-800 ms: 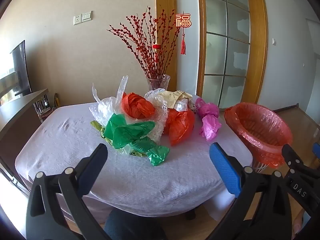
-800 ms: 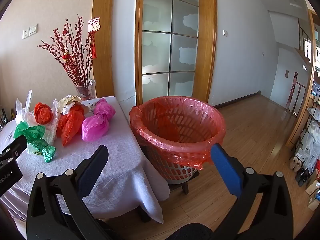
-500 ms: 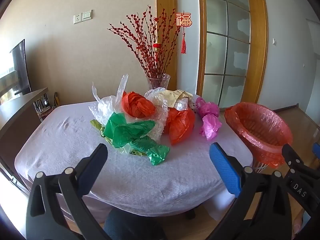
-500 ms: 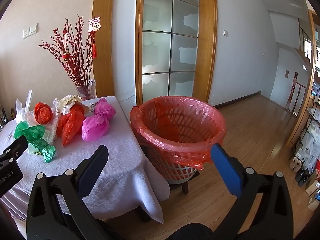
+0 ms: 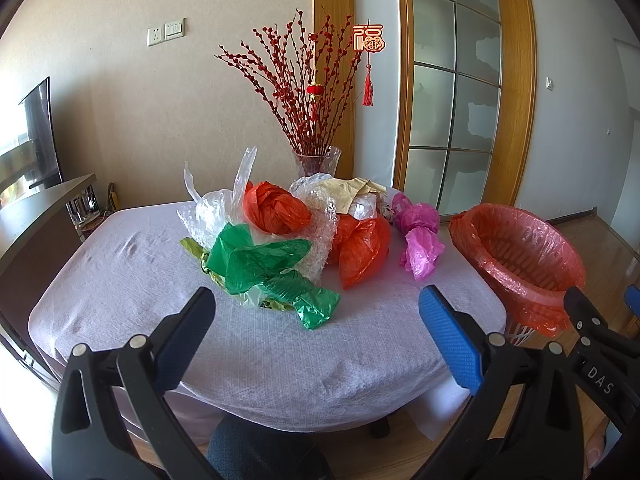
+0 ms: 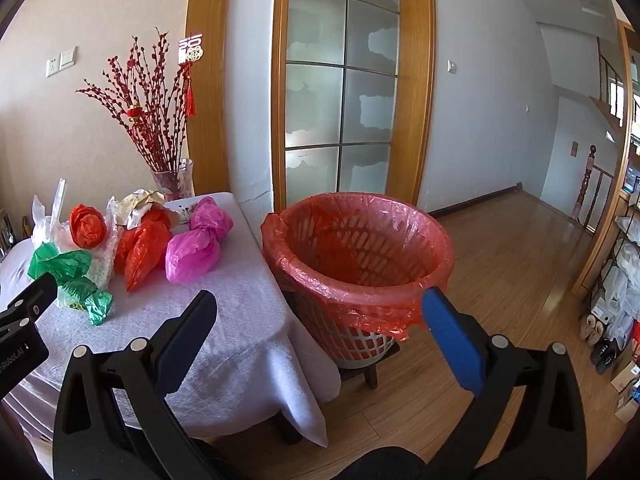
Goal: Collect trash
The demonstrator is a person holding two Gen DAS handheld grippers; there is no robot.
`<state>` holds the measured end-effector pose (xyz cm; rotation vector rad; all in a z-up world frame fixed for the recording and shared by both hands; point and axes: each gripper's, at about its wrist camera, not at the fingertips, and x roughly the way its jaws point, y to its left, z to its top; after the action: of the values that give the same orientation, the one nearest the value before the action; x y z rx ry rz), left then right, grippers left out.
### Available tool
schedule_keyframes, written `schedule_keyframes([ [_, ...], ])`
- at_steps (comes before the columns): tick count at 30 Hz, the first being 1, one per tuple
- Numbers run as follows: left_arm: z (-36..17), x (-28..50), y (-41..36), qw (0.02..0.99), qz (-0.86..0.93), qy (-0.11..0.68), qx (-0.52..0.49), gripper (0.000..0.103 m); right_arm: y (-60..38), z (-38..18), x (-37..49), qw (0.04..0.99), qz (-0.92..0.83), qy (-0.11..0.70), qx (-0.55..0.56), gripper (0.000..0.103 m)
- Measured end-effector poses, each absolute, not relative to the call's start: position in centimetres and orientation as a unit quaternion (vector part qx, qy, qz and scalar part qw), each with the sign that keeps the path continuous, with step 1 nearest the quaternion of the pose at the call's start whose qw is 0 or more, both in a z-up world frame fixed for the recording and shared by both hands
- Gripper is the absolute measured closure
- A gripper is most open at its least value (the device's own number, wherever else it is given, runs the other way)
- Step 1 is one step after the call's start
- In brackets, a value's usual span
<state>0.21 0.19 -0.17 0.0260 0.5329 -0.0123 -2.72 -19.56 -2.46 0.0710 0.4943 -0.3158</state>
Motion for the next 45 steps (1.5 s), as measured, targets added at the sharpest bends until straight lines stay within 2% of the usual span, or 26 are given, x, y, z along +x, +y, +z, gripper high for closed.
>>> schedule_keyframes([
  [45,-0.41,0.23,0.27,0.964,-0.006,0.267,0.011,0.004,-19.43,-2.42,-2.58,0.957,-0.155,0.243,0.036,0.002],
])
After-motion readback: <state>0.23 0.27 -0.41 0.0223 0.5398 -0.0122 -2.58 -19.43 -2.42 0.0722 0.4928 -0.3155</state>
